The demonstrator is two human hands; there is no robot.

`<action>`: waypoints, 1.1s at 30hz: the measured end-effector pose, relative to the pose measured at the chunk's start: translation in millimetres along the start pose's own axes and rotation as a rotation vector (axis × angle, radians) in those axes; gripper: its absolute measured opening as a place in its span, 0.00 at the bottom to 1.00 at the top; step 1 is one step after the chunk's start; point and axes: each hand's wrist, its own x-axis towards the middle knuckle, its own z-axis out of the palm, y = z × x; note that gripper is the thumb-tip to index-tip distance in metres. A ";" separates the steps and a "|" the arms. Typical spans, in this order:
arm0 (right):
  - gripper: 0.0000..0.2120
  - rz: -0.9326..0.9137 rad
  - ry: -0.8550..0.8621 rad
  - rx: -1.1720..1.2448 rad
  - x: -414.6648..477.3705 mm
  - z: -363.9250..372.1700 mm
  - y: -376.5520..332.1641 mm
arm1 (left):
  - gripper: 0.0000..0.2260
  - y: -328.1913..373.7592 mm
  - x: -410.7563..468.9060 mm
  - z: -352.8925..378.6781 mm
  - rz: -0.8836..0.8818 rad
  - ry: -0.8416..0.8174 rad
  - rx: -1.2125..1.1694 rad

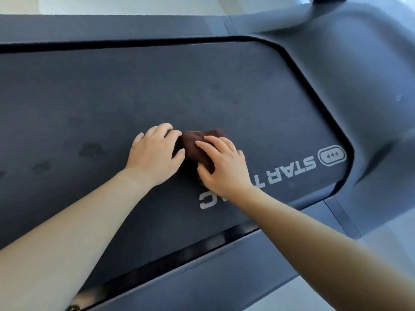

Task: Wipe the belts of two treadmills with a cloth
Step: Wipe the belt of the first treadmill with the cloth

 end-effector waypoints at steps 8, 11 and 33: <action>0.21 0.083 0.120 -0.047 26.0 -57.2 63.9 | 0.19 59.9 49.1 12.7 0.097 0.052 -0.102; 0.20 0.164 0.184 -0.014 31.4 -67.5 109.9 | 0.20 89.5 72.4 31.4 0.131 0.056 -0.076; 0.29 0.102 0.028 -0.198 142.4 -63.4 291.4 | 0.26 180.5 194.9 136.3 -0.096 0.077 0.142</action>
